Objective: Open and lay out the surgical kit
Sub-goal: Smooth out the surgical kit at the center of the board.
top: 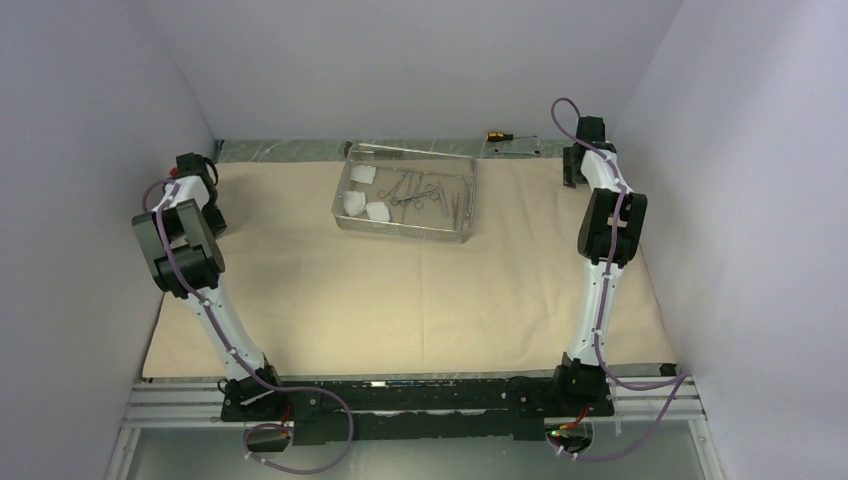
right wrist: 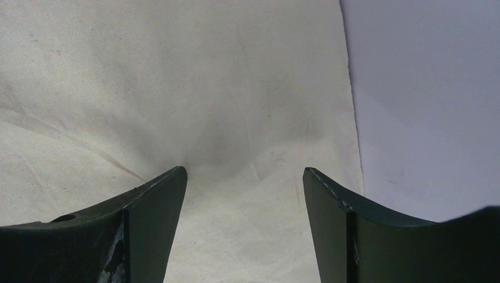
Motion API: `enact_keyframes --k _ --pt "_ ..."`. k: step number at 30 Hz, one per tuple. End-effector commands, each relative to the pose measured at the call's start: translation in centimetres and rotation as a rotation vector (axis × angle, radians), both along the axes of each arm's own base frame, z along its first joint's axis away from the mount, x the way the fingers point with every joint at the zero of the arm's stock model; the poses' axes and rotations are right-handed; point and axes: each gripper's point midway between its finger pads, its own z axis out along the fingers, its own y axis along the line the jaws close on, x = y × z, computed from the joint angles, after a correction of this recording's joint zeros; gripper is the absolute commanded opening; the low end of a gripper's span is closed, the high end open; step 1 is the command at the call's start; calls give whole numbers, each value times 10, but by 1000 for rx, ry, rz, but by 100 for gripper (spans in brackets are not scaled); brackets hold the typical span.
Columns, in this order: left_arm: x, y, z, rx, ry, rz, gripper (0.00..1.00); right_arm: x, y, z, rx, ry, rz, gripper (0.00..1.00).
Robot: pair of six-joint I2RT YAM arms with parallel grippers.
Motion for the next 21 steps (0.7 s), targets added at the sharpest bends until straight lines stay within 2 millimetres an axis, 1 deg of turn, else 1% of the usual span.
enact_keyframes --k 1,2,4,5,6,9,12,13,14,16,18,21 --pt "-43 30 -30 30 215 22 56 4 -11 36 -45 -57 -20 76" --pt "-35 31 -25 24 194 22 58 5 -12 40 -47 -63 -23 76" --pt "-13 30 -7 -3 124 19 61 6 -12 51 -50 -80 -29 76" --pt "2 27 7 -16 67 6 63 7 -12 60 -49 -95 -30 76" --pt "14 21 18 -33 22 -13 65 7 -11 65 -46 -105 -29 77" --pt "50 -4 57 -56 -113 -104 74 8 -4 96 -36 -154 -20 77" --pt "76 -35 95 -44 -213 -204 81 6 11 127 -12 -205 11 78" --pt "83 -48 106 -45 -239 -237 82 5 18 138 -2 -222 29 79" --pt "87 -55 115 -52 -261 -252 83 3 26 145 10 -233 47 79" --pt "93 -74 127 -71 -296 -285 84 0 44 161 29 -260 76 80" --pt "96 -86 136 -92 -328 -308 85 -5 62 173 61 -281 104 80" --pt "104 -96 134 -120 -370 -344 84 -12 93 185 147 -311 142 80"
